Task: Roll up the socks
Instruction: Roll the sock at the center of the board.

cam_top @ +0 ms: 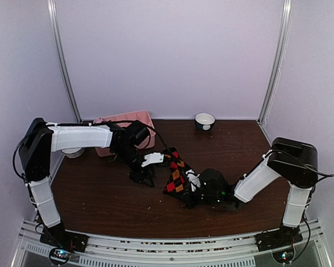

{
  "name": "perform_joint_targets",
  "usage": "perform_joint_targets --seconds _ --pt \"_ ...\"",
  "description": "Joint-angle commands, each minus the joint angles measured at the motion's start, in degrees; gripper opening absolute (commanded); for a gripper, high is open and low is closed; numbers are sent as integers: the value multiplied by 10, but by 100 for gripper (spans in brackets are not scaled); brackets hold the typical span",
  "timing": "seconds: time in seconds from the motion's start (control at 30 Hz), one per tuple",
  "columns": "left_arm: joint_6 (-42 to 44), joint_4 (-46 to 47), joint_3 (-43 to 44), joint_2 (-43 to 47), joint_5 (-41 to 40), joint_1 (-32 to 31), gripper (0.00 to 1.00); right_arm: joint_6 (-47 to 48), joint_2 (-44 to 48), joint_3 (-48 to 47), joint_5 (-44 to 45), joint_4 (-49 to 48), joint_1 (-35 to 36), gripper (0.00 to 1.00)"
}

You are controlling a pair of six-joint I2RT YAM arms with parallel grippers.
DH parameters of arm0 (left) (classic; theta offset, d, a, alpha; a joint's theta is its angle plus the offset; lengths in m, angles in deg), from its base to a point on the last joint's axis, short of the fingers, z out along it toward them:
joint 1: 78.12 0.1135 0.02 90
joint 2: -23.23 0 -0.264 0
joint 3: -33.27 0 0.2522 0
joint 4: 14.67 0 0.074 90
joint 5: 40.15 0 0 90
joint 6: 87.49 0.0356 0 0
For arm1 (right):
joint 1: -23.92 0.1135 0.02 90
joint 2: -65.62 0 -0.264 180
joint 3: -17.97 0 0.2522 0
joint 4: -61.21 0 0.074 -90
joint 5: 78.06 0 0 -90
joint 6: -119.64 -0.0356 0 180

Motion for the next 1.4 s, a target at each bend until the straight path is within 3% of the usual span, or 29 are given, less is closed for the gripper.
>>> perform_joint_targets --seconds 0.0,0.2,0.53,0.77,1.1,1.37 --pt "29 21 2 -21 44 -8 50 -79 -14 3 -67 5 -27 0" --pt "36 9 43 -59 41 -28 47 -132 -23 10 -133 -35 -49 0" --pt "9 18 114 -136 44 -39 42 -151 -30 -11 -161 11 -55 0" --pt "17 8 120 -159 55 -40 36 -165 -42 -26 -180 27 -58 0" --pt "43 -43 139 -187 70 -40 42 -162 -47 -32 -198 42 -64 0" --pt "32 -34 149 -195 52 -40 36 -155 -48 -34 -225 53 -65 0"
